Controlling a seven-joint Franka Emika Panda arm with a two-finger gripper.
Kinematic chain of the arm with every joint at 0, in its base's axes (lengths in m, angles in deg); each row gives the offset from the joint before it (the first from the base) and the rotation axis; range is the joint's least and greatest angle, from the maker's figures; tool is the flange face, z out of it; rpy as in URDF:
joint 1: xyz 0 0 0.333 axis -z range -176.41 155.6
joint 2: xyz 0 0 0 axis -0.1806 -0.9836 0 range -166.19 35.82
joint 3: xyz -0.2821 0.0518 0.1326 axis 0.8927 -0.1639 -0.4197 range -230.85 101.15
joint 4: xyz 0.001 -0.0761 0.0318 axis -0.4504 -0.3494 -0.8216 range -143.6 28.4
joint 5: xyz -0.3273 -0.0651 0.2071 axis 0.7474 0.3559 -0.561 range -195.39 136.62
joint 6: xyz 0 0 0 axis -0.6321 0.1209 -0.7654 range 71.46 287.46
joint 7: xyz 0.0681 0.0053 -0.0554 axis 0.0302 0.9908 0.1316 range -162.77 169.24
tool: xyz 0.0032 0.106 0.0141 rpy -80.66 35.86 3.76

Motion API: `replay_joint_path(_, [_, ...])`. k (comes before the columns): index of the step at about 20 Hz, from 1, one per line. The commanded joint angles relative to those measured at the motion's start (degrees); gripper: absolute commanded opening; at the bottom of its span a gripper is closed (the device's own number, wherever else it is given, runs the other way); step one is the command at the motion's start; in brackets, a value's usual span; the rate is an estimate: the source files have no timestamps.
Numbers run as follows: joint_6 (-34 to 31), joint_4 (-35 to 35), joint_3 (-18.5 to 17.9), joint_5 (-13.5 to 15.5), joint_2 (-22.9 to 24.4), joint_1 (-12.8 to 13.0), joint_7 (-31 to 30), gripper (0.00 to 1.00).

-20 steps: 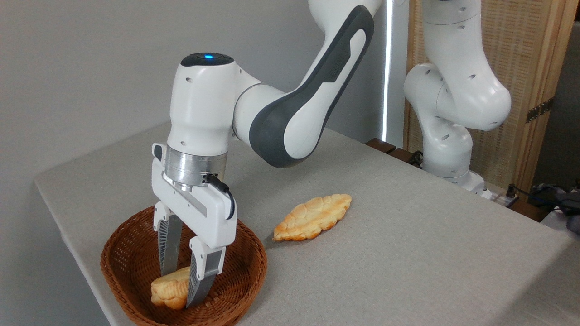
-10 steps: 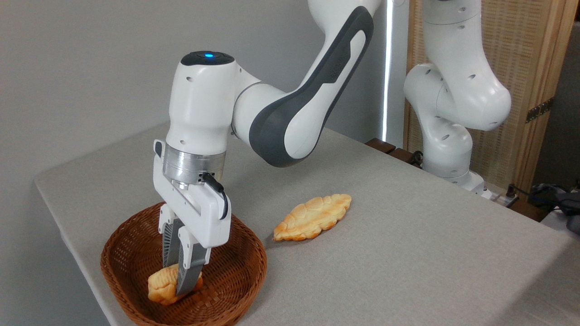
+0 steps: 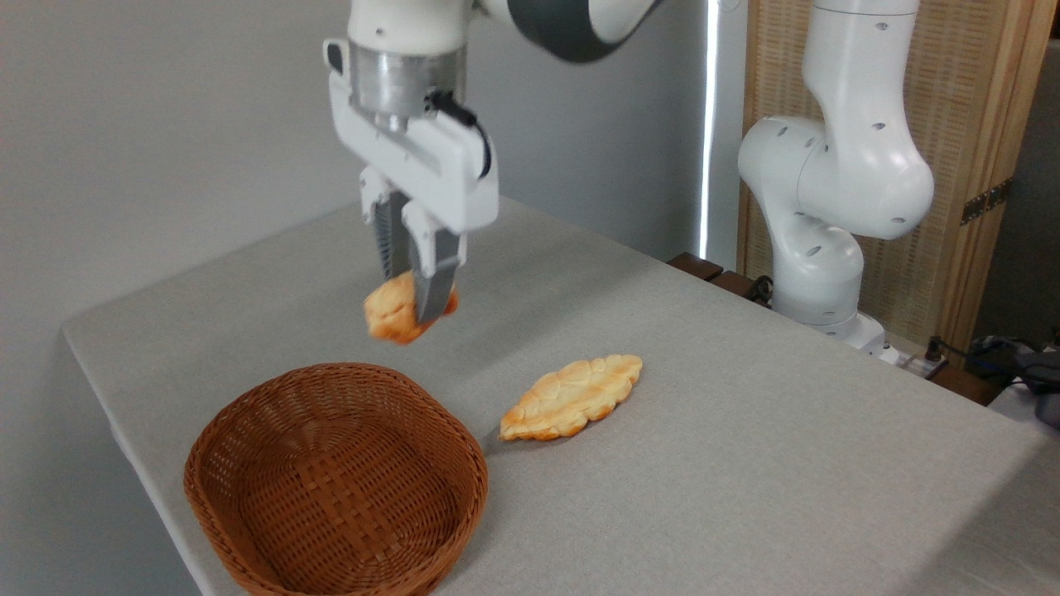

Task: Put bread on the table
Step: 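Lift the roll out of the basket and carry it beside the flat bread, then lower the roll onto the table and open the gripper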

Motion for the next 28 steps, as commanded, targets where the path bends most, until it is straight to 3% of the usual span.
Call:
replay_joint_path(1, [-5.3, -1.1, -0.2, 0.3, 1.7, 4.5, -8.2, 0.40])
replay_joint_path(3, [-7.9, -1.8, -0.1, -0.7, 1.1, 7.7, -9.6, 0.40])
replay_joint_path(7, [-7.9, -5.1, 0.0, -0.8, 0.5, 9.5, -9.1, 0.49])
replay_joint_path(9, [-7.7, -6.7, 0.0, -2.6, 0.4, 9.6, -9.0, 0.66])
replay_joint_path(11, [-7.7, -6.9, 0.0, -4.0, 0.4, 9.6, -9.1, 0.95])
replay_joint_path(12, [-7.7, -7.0, 0.0, -4.1, 0.4, 9.6, -9.1, 1.00])
replay_joint_path(22, [-8.1, -6.1, -0.2, -4.1, 0.5, 9.5, -9.5, 1.00])
replay_joint_path(25, [-8.1, 1.7, -0.5, -4.1, -0.3, 7.9, -10.7, 1.00])
replay_joint_path(28, [-10.7, 14.1, -0.7, -4.1, -6.4, 7.0, -18.6, 1.00])
